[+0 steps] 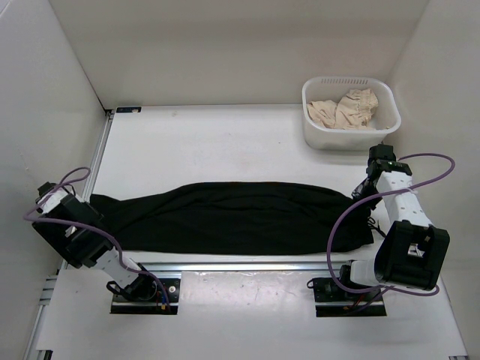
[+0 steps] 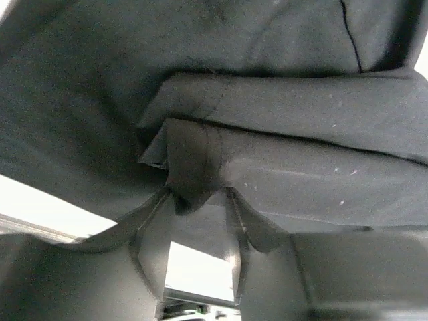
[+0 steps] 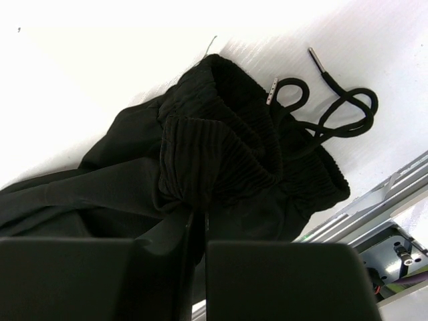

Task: Fold and stack the trousers
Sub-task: Fold the trousers

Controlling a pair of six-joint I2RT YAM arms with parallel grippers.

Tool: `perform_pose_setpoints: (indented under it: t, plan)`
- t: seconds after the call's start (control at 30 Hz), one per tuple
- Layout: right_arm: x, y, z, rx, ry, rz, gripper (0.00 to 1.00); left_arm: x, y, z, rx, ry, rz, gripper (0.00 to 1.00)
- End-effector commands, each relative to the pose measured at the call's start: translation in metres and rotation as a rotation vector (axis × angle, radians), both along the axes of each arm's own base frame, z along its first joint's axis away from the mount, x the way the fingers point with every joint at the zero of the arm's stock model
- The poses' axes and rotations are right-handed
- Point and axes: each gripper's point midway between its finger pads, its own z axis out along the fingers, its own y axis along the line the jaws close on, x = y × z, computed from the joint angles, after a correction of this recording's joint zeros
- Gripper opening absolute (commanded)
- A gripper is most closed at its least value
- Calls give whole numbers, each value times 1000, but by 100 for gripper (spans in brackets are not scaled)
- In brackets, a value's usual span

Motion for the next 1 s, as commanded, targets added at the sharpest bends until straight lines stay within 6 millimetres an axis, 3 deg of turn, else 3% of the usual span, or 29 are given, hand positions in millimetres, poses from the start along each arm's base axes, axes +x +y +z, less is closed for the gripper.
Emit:
perform_pose_setpoints:
  t: [0.0,0.03,0.07,0.2,0.3,0.37,0.4,0.47,0.5,0.53,0.57,0.63,0.7,0.73,0.77,0.8,0.83,0.87,0.9,0.93,0.97]
  plan:
    - [0,-4,-3,-23,16,11,0,4,-12,1,-52,-22,-16,37]
    - [0,-4,-3,-23,16,11,0,4,-12,1,-52,-22,-16,20]
    - [0,-4,-3,-23,16,11,0,4,-12,1,-52,-22,-16,14]
    - [5,-6,0,-33,9,9,0,8,-1,14,-4,-33,-14,14]
    - [11,-7,7,-37,-14,8,0,21,16,35,53,-70,-13,14]
    - [29,-10,25,-51,-68,21,0,32,29,46,77,-91,-13,14]
    - [36,-12,31,-57,-73,37,0,51,41,67,112,-141,-26,14]
    - [59,-21,61,-97,-125,45,0,66,47,82,93,-156,-40,14]
    - [65,-24,72,-115,-140,54,0,88,57,110,123,-231,-61,14]
    - [68,-26,81,-125,-146,50,0,95,59,122,122,-255,-66,14]
    - [80,-30,102,-151,-201,55,0,106,60,142,123,-287,-84,14]
    - [78,-30,117,-158,-237,53,0,111,57,158,129,-309,-98,14]
    - [66,-29,127,-156,-275,47,0,103,59,168,165,-293,-88,14]
    - [62,-27,125,-146,-286,41,0,94,55,160,164,-257,-80,14]
    - [48,-24,108,-137,-244,43,0,85,58,156,179,-236,-61,14]
    - [35,-25,108,-131,-254,10,0,74,62,158,213,-233,-37,14]
    - [21,-27,98,-124,-226,-15,0,55,58,135,196,-160,-15,14]
    - [1,-25,73,-109,-161,-31,0,44,57,126,194,-127,1,14]
    - [-15,-24,67,-101,-154,-65,0,32,56,119,201,-101,18,14]
    - [-30,-28,57,-92,-124,-108,0,10,54,92,186,-15,48,14]
    - [-45,-25,46,-72,-87,-127,0,-2,54,84,198,19,64,14]
